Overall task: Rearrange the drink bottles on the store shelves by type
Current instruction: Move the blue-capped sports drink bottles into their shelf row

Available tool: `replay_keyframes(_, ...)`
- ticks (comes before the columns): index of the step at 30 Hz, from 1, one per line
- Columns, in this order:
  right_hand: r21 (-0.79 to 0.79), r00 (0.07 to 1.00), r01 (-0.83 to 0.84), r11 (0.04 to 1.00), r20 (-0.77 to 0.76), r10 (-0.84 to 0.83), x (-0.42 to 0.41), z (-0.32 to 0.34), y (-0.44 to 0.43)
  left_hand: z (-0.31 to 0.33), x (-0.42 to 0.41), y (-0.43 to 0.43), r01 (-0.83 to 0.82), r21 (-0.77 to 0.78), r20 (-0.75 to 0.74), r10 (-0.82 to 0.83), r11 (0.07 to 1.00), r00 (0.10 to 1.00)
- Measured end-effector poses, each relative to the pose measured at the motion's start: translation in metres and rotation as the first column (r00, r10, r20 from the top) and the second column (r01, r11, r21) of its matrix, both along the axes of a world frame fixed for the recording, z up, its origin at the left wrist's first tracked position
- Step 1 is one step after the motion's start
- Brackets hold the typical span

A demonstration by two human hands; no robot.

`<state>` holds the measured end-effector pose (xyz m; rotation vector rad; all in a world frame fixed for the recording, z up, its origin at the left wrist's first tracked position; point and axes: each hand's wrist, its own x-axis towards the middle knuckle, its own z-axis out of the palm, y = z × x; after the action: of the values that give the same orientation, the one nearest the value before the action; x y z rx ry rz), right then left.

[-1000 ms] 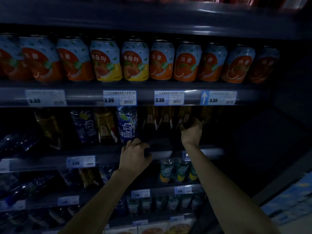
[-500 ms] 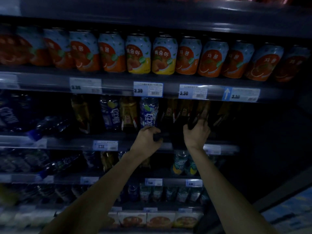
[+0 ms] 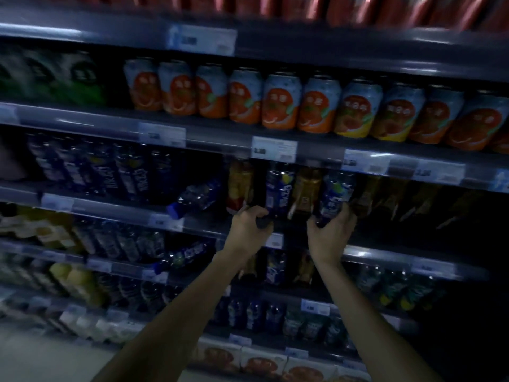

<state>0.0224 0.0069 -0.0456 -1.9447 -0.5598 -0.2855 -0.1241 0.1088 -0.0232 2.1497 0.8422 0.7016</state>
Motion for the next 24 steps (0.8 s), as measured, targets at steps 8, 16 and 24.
replay_keyframes(8,-0.063,0.999,0.012,0.998,0.041,-0.009,-0.079,-0.026,0.068,-0.017,-0.089,0.073,-0.086,0.028,0.027,0.085,0.996,0.996)
replay_keyframes(16,-0.11,0.99,-0.129,0.986,0.038,0.134,-0.148,-0.036,0.123,-0.022,-0.135,0.105,-0.181,0.118,0.184,0.158,0.976,0.97)
replay_keyframes(24,-0.168,0.984,-0.149,0.974,0.071,0.163,-0.172,-0.042,0.143,-0.03,-0.151,0.126,-0.22,0.009,0.157,0.215,0.976,0.964)
